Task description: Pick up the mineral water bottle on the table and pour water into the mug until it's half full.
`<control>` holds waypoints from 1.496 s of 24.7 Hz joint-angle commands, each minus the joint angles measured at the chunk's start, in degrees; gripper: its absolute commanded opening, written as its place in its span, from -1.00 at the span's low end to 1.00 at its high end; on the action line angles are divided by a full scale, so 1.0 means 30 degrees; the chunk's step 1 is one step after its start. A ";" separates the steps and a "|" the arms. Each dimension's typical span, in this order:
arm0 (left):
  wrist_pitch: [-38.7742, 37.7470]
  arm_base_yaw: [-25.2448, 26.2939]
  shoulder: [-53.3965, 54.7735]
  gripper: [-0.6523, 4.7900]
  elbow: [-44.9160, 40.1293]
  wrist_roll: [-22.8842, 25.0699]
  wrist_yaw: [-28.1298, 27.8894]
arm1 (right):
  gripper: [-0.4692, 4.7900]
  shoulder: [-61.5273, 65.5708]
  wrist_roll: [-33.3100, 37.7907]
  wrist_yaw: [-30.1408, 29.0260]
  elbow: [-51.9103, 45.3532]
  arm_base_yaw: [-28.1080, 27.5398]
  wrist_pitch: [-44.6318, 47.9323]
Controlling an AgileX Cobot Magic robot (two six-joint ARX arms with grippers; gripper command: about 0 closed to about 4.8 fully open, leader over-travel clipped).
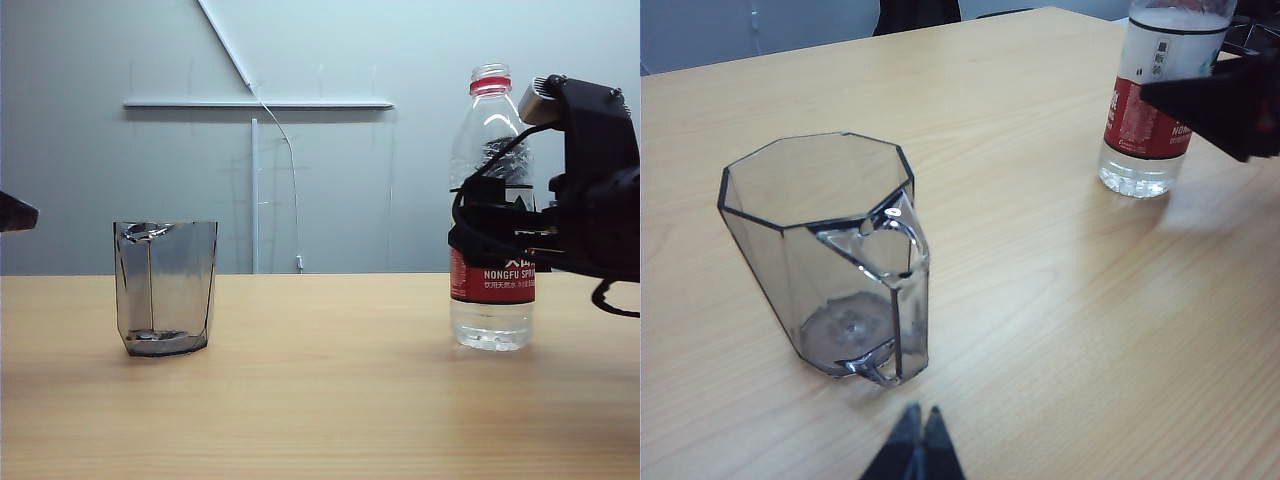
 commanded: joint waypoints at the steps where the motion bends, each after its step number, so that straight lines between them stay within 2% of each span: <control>1: 0.0255 -0.0022 0.0007 -0.77 0.0044 -0.0058 0.0029 | 1.00 0.0357 0.0066 0.0146 0.0656 0.0036 0.0517; 12: 0.0248 -0.0015 0.0007 -0.77 0.0044 -0.0058 0.0029 | 1.00 0.0364 0.0073 0.0539 0.1698 0.0036 0.0255; 15: 0.0255 -0.0015 -0.0029 -0.77 0.0044 -0.0058 0.0029 | 0.70 0.0364 0.0066 0.0532 0.1698 0.0036 0.0182; 26: 0.0248 -0.0015 -0.0029 -0.77 0.0044 -0.0058 0.0029 | 0.69 0.0364 0.0066 0.0539 0.1698 0.0036 0.0189; 27: 0.0255 -0.0015 -0.0029 -0.77 0.0044 -0.0058 0.0029 | 0.64 0.0364 0.0066 0.0539 0.1698 0.0036 0.0182; 28: 0.0248 -0.0015 -0.0029 -0.77 0.0044 -0.0058 0.0029 | 0.51 0.0364 0.0073 0.0525 0.1698 0.0036 0.0182; 31: 0.0248 -0.0015 -0.0029 -0.77 0.0044 -0.0058 0.0029 | 0.48 0.0364 0.0066 0.0525 0.1698 0.0036 0.0189; 33: 0.0248 -0.0015 -0.0029 -0.77 0.0044 -0.0058 0.0029 | 0.37 0.0364 0.0066 0.0474 0.1698 0.0036 0.0189; 37: 0.0248 -0.0015 -0.0029 -0.77 0.0044 -0.0058 0.0029 | 0.37 0.0364 0.0073 0.0474 0.1698 0.0036 0.0204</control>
